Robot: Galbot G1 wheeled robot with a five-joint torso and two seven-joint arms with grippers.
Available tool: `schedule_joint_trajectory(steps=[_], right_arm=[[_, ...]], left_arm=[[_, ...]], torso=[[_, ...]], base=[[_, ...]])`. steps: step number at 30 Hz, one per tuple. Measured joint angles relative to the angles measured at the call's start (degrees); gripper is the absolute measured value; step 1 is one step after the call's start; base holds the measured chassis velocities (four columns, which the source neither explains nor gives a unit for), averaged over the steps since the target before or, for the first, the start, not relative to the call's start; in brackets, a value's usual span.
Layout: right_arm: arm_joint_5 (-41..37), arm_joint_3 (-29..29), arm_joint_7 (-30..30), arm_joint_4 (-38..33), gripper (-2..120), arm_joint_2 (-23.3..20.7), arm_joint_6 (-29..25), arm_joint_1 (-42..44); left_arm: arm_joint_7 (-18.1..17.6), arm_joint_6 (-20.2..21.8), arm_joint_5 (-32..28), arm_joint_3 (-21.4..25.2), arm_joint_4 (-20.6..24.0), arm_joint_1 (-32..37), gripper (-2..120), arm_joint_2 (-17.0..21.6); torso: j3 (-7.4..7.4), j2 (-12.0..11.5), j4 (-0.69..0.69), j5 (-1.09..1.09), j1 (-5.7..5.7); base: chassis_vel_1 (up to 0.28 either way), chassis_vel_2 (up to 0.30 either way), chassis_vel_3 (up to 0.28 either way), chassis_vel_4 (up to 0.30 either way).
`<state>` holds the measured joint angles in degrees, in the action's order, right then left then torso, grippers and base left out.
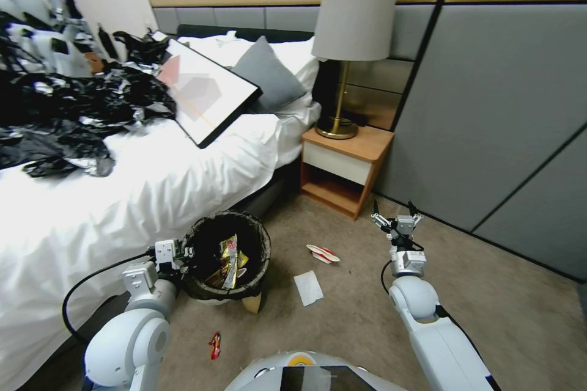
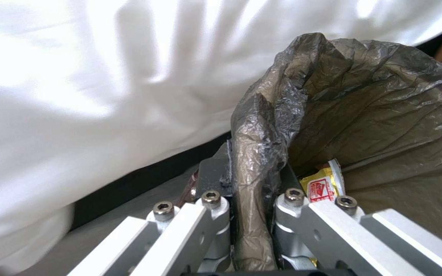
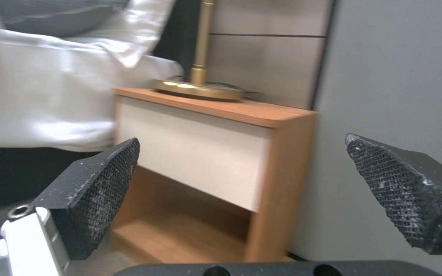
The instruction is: Pick up the trash bin, then pick up the garbage from the floor and place it into the trash bin.
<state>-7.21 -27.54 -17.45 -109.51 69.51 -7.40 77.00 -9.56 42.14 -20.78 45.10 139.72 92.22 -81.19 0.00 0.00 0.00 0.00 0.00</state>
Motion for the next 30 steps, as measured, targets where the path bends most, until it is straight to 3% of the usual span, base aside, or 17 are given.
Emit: schedule_joint_trajectory(steps=[25, 30], right_arm=[[-0.22, 0.69, -0.15, -0.81, 100, -1.42, 0.98, 0.16], [-4.30, 1.38, -0.15, -2.12, 100, -5.32, 4.97, -0.02]], left_arm=[[0.96, 0.00, 0.78, -0.02, 0.73, 0.23, 4, 0.17], [0.79, 0.00, 0.77, -0.01, 0.80, 0.39, 4, 0.44]], torso=[[0.00, 0.00, 0.00, 0.00, 0.00], [0.00, 0.00, 0.00, 0.01, 0.00]], base=[[0.010, 0.011, 0.009, 0.011], [0.000, 0.000, 0.000, 0.000]])
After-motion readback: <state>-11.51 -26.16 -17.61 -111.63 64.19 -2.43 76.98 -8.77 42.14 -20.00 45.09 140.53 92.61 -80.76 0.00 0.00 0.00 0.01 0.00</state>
